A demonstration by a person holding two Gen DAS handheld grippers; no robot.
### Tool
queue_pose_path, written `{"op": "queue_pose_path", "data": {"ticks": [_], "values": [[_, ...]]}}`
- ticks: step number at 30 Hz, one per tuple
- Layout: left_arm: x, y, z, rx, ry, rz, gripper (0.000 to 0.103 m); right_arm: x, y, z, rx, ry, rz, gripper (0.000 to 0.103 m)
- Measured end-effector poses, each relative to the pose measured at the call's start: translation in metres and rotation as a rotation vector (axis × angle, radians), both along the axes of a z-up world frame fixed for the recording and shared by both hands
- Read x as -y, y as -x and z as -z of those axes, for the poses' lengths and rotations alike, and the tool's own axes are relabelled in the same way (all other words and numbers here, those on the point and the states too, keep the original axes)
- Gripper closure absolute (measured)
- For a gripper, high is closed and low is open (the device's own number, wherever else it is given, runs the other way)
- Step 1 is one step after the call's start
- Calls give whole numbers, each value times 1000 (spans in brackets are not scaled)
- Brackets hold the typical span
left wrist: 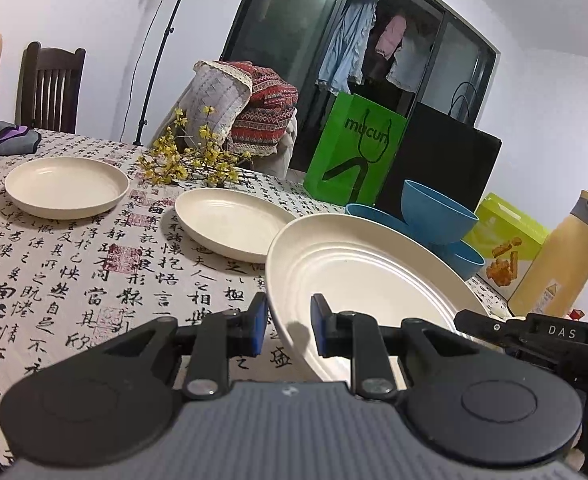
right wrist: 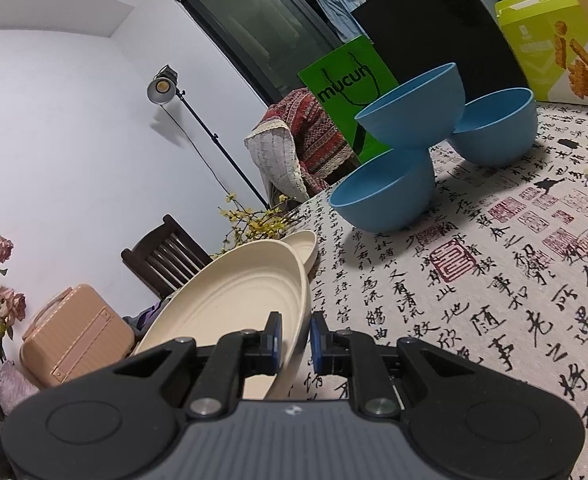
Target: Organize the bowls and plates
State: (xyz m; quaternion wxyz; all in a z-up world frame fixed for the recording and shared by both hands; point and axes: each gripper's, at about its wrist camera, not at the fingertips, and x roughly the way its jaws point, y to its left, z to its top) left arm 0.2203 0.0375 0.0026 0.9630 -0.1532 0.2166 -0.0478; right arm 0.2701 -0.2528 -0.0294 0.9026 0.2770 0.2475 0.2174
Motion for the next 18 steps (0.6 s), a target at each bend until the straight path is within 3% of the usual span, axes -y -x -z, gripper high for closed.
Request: {"op": "queue_pose_path", "data": {"ticks": [18], "values": [[15, -3, 13, -29, -4, 21, 80, 16, 7, 10, -21, 5, 23, 88]]}}
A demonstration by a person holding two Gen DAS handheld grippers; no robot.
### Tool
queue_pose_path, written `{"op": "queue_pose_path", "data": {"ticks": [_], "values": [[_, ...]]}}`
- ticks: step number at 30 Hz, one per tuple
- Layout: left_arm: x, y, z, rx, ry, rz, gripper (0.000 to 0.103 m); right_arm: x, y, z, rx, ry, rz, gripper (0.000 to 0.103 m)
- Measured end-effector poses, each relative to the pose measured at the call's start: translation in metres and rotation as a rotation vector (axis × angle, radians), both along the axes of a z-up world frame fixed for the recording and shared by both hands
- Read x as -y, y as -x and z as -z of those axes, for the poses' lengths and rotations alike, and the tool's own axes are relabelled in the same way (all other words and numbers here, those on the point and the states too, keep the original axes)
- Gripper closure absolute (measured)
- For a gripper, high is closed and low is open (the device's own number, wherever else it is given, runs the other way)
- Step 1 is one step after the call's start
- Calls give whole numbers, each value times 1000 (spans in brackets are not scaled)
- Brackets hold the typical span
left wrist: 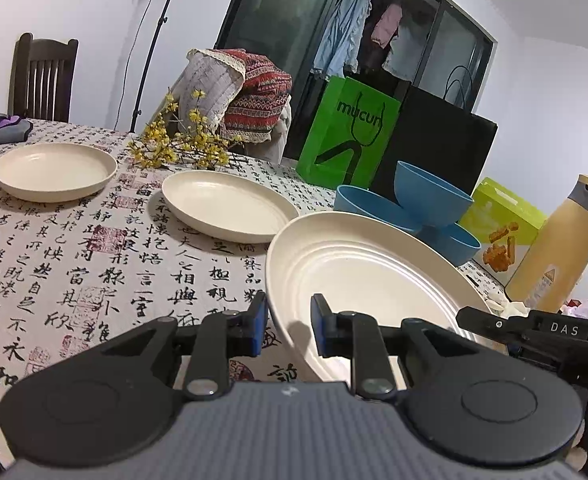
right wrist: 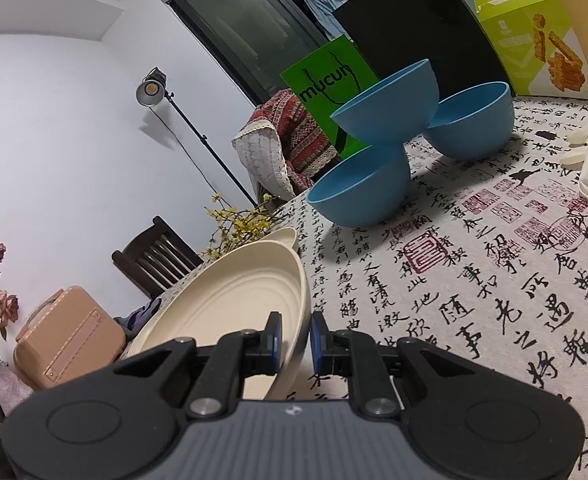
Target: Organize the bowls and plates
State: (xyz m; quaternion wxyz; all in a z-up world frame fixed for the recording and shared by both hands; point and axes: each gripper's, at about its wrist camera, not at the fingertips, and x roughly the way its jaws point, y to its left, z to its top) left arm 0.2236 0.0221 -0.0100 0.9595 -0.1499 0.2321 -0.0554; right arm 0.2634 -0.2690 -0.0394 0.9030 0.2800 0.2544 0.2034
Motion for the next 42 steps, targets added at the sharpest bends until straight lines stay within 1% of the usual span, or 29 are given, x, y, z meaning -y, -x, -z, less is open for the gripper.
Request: {"op": "queue_pose_path", "data": {"ticks": [26, 42], "values": [[20, -14, 20, -46, -11, 46, 80, 18, -4, 21, -47, 30, 45, 88], [27, -22, 27, -68, -11, 55, 80, 22, -8, 29, -65, 42, 62, 88]]}}
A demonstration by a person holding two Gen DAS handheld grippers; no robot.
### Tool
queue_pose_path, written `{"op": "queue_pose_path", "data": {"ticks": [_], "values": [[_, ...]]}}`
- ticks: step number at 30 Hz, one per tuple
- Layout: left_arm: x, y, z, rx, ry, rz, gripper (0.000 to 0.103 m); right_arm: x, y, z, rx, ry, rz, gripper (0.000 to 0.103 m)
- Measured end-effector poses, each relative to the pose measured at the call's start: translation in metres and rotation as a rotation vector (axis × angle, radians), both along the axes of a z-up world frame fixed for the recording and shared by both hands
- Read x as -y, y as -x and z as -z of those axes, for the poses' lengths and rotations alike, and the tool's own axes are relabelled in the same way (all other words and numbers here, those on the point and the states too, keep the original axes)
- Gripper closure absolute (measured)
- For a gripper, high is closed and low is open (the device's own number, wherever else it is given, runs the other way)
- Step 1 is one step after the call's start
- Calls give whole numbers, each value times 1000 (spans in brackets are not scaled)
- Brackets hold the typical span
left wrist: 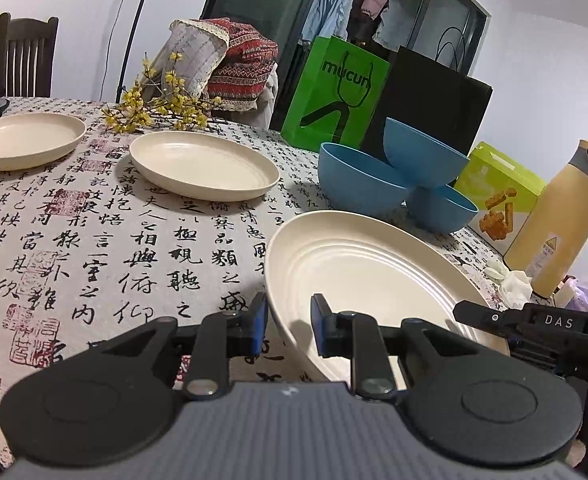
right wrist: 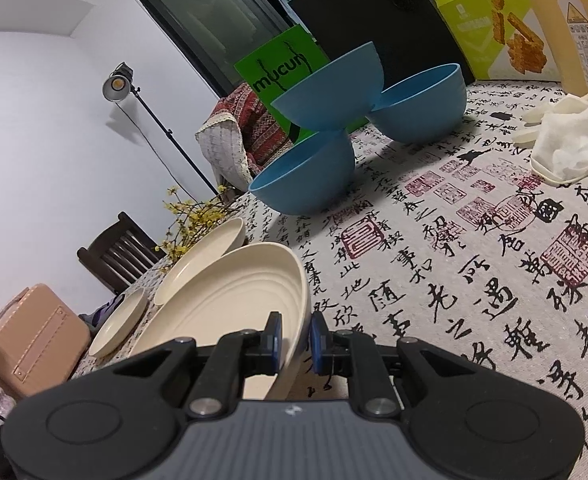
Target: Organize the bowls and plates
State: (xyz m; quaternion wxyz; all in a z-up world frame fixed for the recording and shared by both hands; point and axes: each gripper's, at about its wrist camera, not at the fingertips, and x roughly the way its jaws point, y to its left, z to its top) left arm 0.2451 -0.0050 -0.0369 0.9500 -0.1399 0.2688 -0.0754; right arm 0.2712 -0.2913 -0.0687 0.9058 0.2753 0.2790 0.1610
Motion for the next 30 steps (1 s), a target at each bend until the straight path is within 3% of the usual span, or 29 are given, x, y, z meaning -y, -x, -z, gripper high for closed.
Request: {"op": "queue_pose_path", "data": {"ticks": [30], "values": [[1, -12, 13, -50, 13, 5, 80, -2, -11, 11, -28, 35, 15, 88]]}}
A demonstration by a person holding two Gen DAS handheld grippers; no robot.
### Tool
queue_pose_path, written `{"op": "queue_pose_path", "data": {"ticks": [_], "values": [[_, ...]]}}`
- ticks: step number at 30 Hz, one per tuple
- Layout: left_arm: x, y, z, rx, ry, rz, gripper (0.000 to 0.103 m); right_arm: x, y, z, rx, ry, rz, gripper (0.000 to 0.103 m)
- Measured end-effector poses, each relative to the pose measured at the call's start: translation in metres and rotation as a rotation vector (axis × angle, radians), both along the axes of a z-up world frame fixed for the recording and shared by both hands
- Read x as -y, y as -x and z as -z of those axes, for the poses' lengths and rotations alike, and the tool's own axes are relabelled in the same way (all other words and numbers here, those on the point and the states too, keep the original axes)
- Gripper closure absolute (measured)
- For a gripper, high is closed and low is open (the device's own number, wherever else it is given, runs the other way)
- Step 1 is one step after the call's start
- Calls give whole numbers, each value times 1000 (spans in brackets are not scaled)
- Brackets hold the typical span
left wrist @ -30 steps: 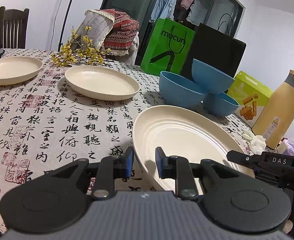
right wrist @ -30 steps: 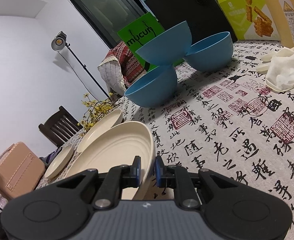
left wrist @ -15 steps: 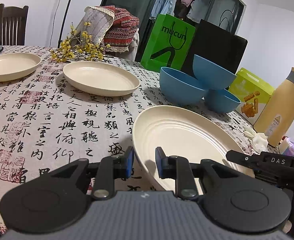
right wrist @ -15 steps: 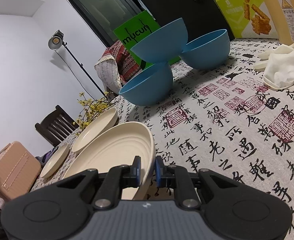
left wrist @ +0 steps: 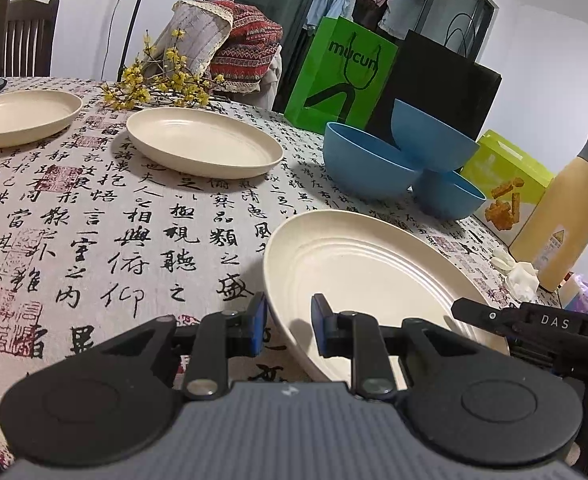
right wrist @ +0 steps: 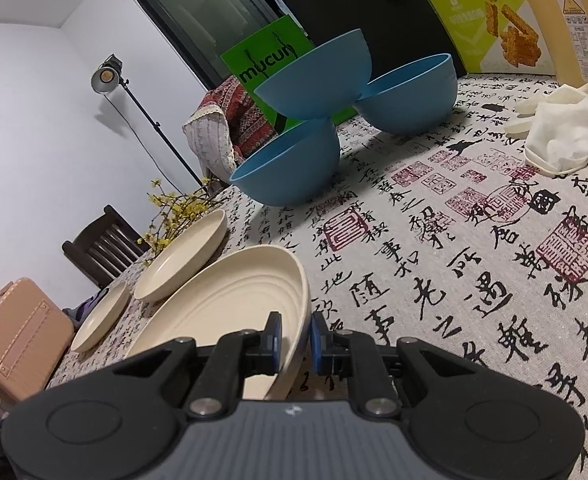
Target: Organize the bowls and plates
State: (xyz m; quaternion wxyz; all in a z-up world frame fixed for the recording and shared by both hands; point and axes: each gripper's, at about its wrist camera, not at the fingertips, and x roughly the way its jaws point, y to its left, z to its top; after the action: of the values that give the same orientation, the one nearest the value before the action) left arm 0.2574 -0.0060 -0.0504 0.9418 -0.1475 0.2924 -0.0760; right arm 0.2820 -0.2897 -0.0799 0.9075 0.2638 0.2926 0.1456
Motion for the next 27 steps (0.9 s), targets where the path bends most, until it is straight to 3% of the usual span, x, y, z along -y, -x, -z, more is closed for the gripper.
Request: {"op": "queue_pose_path", "data": {"ticks": [17, 27], "values": [[1, -5, 4, -34, -5, 7, 78, -1, -2, 3, -20, 14, 5, 87], [-4, 1, 4, -9, 26, -3, 58, -1, 3, 3, -5, 20, 22, 84]]}}
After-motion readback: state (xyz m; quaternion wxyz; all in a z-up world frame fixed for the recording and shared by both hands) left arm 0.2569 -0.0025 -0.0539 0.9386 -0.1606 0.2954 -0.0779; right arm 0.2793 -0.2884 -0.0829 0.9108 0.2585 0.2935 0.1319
